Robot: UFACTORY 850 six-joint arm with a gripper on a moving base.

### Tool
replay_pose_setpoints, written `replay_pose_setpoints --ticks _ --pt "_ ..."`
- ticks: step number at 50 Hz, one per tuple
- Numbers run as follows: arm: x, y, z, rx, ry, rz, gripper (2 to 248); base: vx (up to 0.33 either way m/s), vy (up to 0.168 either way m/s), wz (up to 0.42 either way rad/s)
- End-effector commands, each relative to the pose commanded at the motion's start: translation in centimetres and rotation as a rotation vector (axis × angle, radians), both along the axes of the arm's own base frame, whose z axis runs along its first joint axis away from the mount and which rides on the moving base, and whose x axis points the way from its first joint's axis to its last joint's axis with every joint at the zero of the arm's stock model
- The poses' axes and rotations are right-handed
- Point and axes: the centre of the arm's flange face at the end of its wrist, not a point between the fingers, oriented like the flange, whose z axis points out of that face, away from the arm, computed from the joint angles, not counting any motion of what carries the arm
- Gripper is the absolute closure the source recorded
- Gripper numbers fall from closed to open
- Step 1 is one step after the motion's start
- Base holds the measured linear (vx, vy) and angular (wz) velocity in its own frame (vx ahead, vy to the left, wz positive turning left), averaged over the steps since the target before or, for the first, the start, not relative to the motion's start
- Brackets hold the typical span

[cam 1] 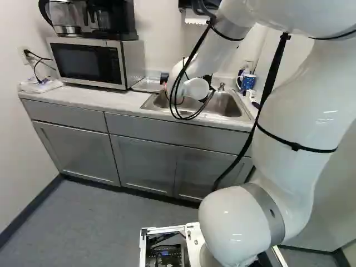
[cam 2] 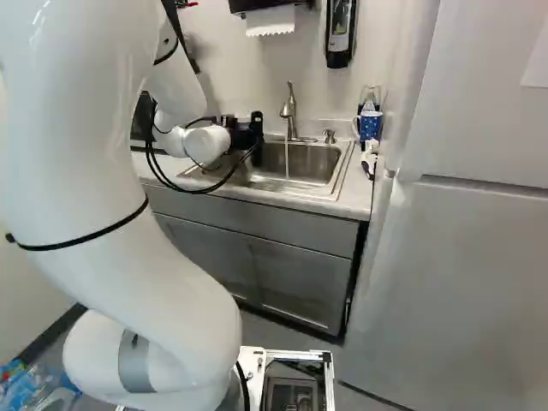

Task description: Rinse the cup and place it in the tray

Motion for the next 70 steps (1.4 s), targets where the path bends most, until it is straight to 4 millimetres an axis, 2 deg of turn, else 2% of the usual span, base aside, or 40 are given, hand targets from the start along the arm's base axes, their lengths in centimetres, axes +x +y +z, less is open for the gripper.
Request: replay_pose_setpoints --ticks 70 --pt "0.00 0.00 0.00 -0.720 -0.079 0.132 129 0.000 0.000 0.000"
